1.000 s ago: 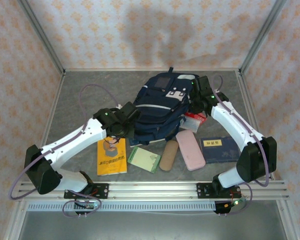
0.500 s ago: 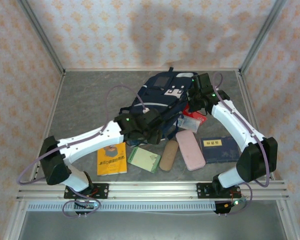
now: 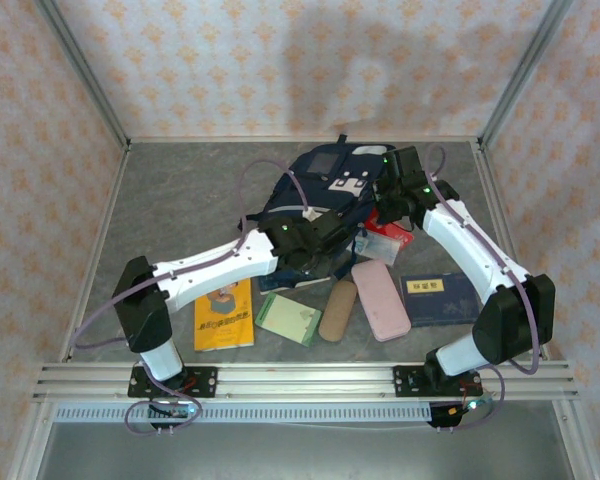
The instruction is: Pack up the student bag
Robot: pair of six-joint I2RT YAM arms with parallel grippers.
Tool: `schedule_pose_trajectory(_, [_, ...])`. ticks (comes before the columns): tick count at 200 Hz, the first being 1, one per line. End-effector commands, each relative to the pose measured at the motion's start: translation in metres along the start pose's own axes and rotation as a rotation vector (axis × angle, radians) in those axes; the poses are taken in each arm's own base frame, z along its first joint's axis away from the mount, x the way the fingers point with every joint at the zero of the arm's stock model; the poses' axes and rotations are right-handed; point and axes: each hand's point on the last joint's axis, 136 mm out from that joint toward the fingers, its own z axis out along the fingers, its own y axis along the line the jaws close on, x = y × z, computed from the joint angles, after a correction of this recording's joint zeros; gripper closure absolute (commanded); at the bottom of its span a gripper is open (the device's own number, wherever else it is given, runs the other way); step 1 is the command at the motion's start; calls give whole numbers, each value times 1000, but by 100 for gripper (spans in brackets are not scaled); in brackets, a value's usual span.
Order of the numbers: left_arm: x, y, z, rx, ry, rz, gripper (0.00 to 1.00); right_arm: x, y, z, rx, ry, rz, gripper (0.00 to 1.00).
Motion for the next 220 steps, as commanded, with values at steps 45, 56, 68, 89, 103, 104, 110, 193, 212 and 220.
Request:
schedule_pose_trajectory(45, [-3, 20, 6, -129, -29, -1, 70, 3, 19, -12, -61, 13, 34, 100])
schedule_pose_trajectory(56, [-3, 22, 8, -138, -35, -6, 73, 3, 19, -12, -62, 13, 39, 100])
schedule_pose_trajectory(68, [-3, 24, 10, -154, -40, -8, 74, 3, 20, -13, -65, 12, 41, 100])
schedule_pose_trajectory(89, [0, 28, 15, -175, -36, -16, 75, 3, 22, -14, -70, 13, 48, 100])
schedule_pose_trajectory(103, [2, 29, 18, -177, -35, -22, 74, 3, 22, -14, -70, 13, 49, 100])
schedule_pose_trajectory(104, [2, 28, 18, -176, -34, -22, 74, 4, 21, -14, -70, 14, 49, 100])
schedule_pose_trajectory(110, [2, 28, 19, -173, -34, -26, 75, 3, 21, -14, -69, 13, 49, 100])
schedule_pose_trajectory(193, [12, 24, 31, -151, -6, -54, 89, 1, 14, -15, -65, 5, 60, 100])
schedule_pose_trajectory(212, [14, 24, 32, -150, -2, -49, 99, 0, 14, -17, -68, -2, 59, 100])
schedule_pose_trajectory(220, [13, 26, 31, -157, -6, -49, 100, 0, 14, -17, -68, -6, 56, 100])
